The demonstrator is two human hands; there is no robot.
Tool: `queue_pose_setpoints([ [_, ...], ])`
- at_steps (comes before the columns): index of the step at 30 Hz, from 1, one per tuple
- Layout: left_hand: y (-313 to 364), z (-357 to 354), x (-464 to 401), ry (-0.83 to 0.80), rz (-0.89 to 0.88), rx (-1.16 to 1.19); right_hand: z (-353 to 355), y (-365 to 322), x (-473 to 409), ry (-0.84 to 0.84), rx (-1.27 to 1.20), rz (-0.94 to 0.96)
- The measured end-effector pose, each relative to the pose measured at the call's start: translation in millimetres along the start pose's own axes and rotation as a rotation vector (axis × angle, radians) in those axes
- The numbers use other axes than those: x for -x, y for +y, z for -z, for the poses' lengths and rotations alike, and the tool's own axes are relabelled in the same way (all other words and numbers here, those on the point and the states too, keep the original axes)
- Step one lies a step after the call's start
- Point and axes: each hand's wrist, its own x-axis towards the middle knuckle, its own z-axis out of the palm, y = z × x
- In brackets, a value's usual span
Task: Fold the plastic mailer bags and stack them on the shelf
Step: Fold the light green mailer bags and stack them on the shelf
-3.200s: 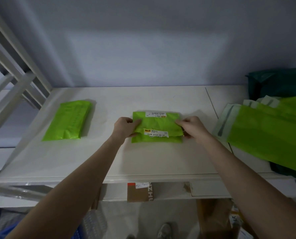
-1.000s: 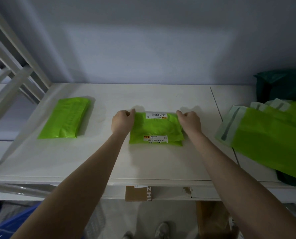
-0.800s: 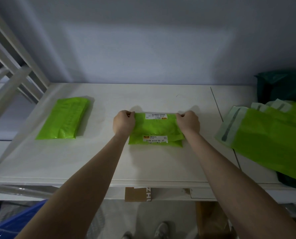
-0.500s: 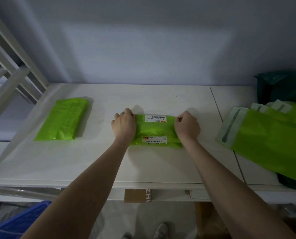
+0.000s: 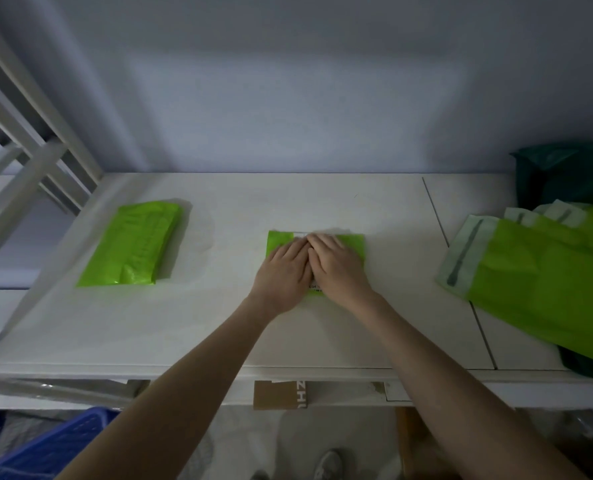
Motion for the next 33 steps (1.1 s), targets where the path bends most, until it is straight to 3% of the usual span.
queue_pose_setpoints([
  [11, 5, 16, -7, -0.119, 0.112, 0.073, 2, 7, -4, -0.084, 0.051, 0.001],
  [17, 1, 23, -14, -0.171, 0.098, -0.070, 7, 11, -7, -0.119, 0.152, -0.056],
  [21, -2, 22, -11, -0.222, 0.145, -0.018, 7, 9, -3, -0.147, 0.153, -0.095],
  [33, -7, 16, -4, -0.128, 0.212, 0.022, 12, 28, 14, -0.200, 0.166, -0.247],
])
